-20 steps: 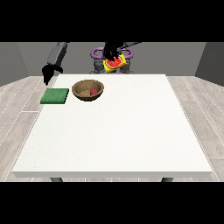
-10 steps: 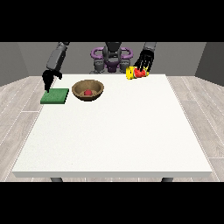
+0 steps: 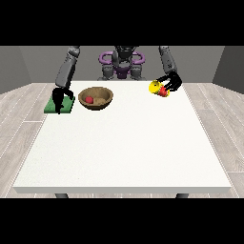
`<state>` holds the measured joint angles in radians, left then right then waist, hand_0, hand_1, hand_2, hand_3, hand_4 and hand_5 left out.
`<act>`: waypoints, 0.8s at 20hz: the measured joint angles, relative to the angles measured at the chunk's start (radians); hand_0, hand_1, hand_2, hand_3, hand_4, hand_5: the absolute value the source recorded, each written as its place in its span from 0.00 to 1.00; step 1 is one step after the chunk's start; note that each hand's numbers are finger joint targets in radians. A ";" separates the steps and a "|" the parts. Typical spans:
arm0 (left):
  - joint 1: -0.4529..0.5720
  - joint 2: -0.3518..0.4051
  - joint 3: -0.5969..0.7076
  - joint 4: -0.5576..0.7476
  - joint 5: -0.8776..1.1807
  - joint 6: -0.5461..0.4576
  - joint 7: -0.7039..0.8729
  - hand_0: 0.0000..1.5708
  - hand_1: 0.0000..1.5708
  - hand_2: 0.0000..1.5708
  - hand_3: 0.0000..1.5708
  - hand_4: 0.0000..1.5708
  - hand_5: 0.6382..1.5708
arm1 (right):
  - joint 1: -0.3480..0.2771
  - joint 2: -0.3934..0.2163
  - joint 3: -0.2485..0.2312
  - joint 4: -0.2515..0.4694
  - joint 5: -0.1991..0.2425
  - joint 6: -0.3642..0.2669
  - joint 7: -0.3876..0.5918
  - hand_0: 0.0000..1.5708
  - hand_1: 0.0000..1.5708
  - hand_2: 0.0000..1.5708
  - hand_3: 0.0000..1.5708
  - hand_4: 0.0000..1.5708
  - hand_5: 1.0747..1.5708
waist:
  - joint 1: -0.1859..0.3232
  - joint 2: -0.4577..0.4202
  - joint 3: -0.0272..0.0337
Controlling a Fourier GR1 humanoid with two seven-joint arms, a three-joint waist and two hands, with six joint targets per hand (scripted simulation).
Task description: Pick the cup and pour the ball into the bowl, then pick the bowl and place it on the pad
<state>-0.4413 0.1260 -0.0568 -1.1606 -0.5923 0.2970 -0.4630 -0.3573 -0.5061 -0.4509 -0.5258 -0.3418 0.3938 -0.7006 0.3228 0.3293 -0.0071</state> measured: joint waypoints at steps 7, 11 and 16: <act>-0.006 -0.011 0.112 0.064 0.263 -0.181 -0.158 0.00 0.00 0.00 0.00 0.00 0.00 | -0.039 -0.004 -0.007 -0.081 -0.030 -0.002 0.019 0.00 0.00 0.00 0.00 0.00 1.00 | -0.026 0.087 -0.0055; -0.016 0.001 0.134 0.092 0.318 -0.252 -0.156 0.00 0.00 0.00 0.00 0.00 0.02 | -0.076 0.011 0.012 -0.077 -0.007 -0.041 0.027 0.00 0.00 0.00 0.00 0.00 1.00 | -0.056 0.087 -0.0111; -0.003 -0.011 0.140 0.119 0.329 -0.257 -0.146 0.00 0.00 0.00 0.00 0.00 0.05 | -0.108 0.073 0.031 -0.065 -0.002 -0.086 0.057 0.00 0.00 0.00 0.00 0.00 1.00 | -0.089 0.035 -0.0154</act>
<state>-0.4446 0.1153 0.0829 -1.0415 -0.2628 0.0402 -0.6094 -0.4649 -0.4333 -0.4196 -0.5905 -0.3438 0.3076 -0.6441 0.2341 0.3646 -0.0225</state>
